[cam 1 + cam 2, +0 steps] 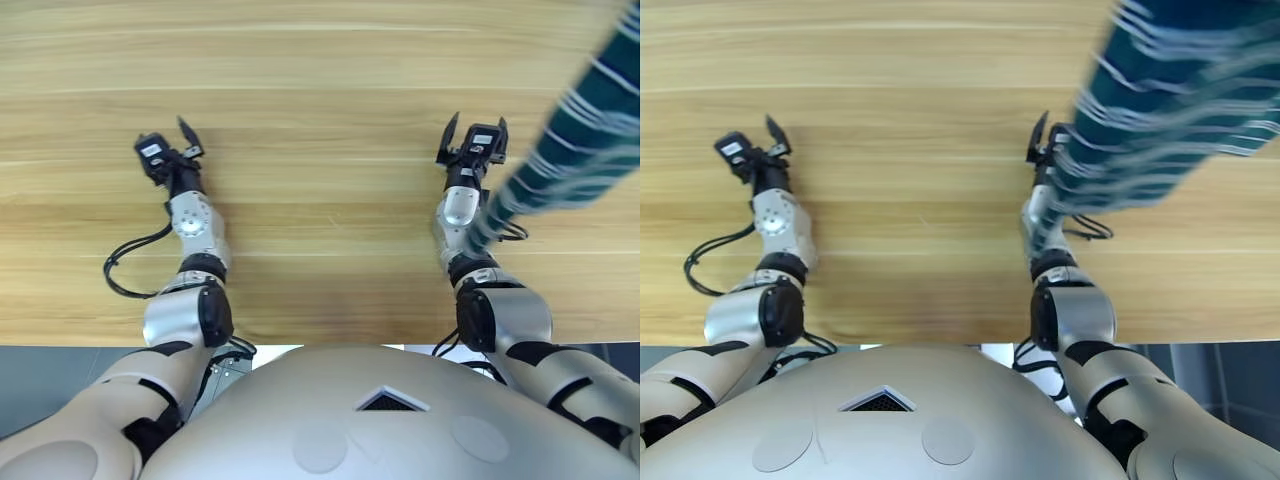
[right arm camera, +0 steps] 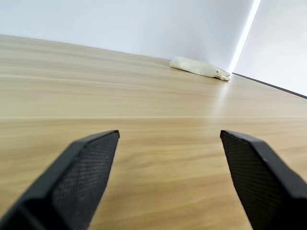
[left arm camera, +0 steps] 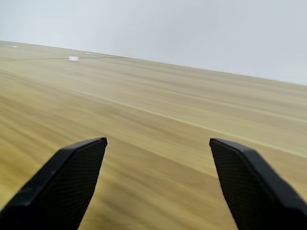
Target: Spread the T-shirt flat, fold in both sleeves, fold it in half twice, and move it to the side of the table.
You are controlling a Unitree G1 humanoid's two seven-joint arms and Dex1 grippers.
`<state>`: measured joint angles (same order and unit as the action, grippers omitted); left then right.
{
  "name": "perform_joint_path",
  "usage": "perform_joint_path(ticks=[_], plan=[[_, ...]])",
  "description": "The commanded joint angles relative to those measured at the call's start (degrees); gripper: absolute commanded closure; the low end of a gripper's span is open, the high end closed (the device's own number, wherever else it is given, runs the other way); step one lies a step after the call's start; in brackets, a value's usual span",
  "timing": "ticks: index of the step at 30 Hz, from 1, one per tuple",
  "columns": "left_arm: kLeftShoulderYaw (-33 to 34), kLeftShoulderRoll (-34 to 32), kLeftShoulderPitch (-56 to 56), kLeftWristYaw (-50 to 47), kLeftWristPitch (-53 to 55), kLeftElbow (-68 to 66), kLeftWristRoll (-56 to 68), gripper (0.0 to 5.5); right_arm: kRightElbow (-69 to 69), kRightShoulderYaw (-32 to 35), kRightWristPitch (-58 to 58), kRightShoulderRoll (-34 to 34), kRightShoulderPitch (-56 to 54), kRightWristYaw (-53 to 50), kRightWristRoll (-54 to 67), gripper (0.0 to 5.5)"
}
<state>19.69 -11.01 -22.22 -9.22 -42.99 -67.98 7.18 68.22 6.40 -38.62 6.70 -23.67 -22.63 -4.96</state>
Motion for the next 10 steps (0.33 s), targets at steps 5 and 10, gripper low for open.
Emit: perform_joint_path(ticks=[5, 10], plan=[[-0.3, -2.6, 2.8, 1.6, -1.9, -1.9, -1.3, 1.48, 5.0, 5.2, 2.2, 9.7, -0.4, 3.2, 3.3, 1.58], [2.3, -6.8, 0.8, 6.2, 0.9, -1.4, 2.1, 1.48, 3.0, 12.3, 1.8, 14.6, -3.2, 5.3, 10.2, 1.58]])
